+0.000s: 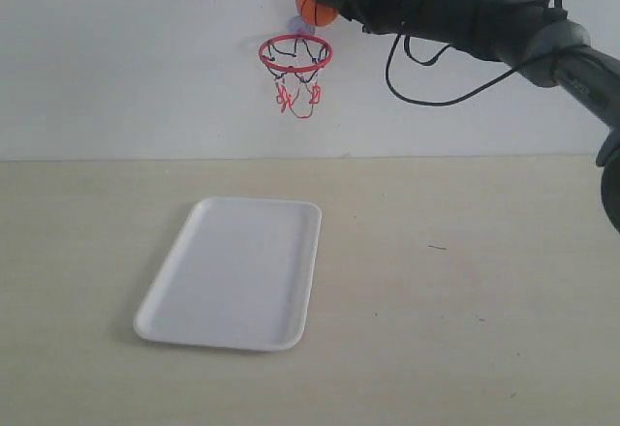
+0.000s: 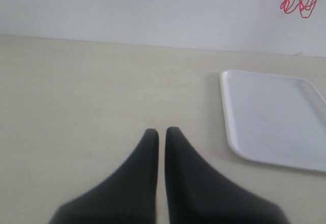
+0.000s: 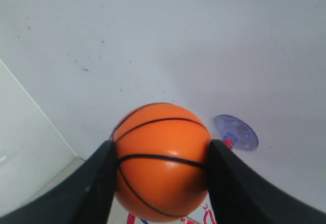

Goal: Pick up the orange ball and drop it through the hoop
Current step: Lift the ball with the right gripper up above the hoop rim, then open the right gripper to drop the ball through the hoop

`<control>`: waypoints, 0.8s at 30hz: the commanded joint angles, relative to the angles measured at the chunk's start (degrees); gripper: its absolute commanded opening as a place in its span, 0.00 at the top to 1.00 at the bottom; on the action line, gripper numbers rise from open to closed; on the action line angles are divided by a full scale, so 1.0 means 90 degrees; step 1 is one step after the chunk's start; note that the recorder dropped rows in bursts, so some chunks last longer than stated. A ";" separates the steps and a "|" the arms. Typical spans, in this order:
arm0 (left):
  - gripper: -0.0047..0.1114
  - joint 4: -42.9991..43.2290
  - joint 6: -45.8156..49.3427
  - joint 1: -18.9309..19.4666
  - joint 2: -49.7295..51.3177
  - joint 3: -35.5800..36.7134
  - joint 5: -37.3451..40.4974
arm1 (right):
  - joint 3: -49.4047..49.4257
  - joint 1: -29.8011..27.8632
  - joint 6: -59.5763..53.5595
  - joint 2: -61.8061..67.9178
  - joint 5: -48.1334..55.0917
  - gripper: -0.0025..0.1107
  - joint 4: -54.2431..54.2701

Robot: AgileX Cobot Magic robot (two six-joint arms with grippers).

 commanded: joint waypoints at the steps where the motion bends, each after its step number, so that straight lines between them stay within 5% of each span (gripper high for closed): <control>1: 0.92 -0.0035 -0.0043 0.0016 -0.0024 0.0025 -0.0076 | -0.0080 0.0147 0.0156 -0.0020 0.0072 0.98 -0.0488; 24: 0.92 -0.0035 -0.0043 0.0016 -0.0024 0.0025 -0.0076 | -0.0080 0.0499 0.0156 -0.0020 -0.0674 0.98 -0.0945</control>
